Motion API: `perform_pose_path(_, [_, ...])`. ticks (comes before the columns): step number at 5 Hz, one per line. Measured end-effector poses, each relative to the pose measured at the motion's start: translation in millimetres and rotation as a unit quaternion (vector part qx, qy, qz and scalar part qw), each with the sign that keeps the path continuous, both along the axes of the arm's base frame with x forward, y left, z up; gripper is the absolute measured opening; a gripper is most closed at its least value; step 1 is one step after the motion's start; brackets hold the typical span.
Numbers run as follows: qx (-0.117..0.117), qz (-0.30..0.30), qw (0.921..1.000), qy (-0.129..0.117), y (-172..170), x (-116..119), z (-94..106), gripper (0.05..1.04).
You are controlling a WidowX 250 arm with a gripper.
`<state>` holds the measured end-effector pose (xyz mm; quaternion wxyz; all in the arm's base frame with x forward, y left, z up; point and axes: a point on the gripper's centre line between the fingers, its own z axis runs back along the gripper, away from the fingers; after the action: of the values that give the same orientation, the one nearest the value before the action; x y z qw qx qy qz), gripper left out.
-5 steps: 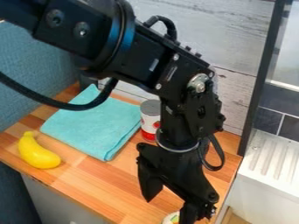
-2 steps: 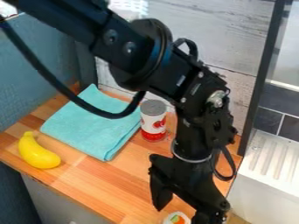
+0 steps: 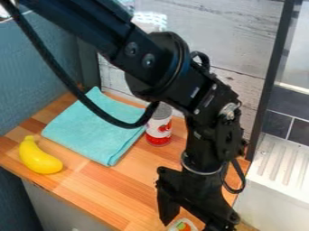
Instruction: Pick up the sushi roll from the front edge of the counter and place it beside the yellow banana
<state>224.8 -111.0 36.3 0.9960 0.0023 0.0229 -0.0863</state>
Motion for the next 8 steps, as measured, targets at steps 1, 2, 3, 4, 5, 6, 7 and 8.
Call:
perform_pose_path(1, [0.005,0.013,0.9995,0.028,-1.6,-7.5,-7.3,0.942])
perform_pose_path(2, [0.004,0.011,0.9995,0.028,-5.8,-4.9,-7.9,0.671])
perform_pose_path(3, [0.008,0.011,0.9994,0.032,-4.3,-5.8,-7.4,0.523])
perform_pose_path(4, [0.01,0.015,0.9996,0.024,-2.4,-5.9,3.5,0.483])
perform_pose_path(5, [0.01,0.021,0.9997,0.003,3.7,-10.0,33.6,0.483])
perform_pose_path(6, [0.025,0.063,0.9976,-0.011,34.1,-18.9,57.2,0.483])
perform_pose_path(7, [0.036,0.124,0.9915,-0.018,76.9,-34.4,64.8,0.483])
perform_pose_path(8, [0.038,0.17,0.9844,-0.021,114.2,-46.4,63.5,0.483])
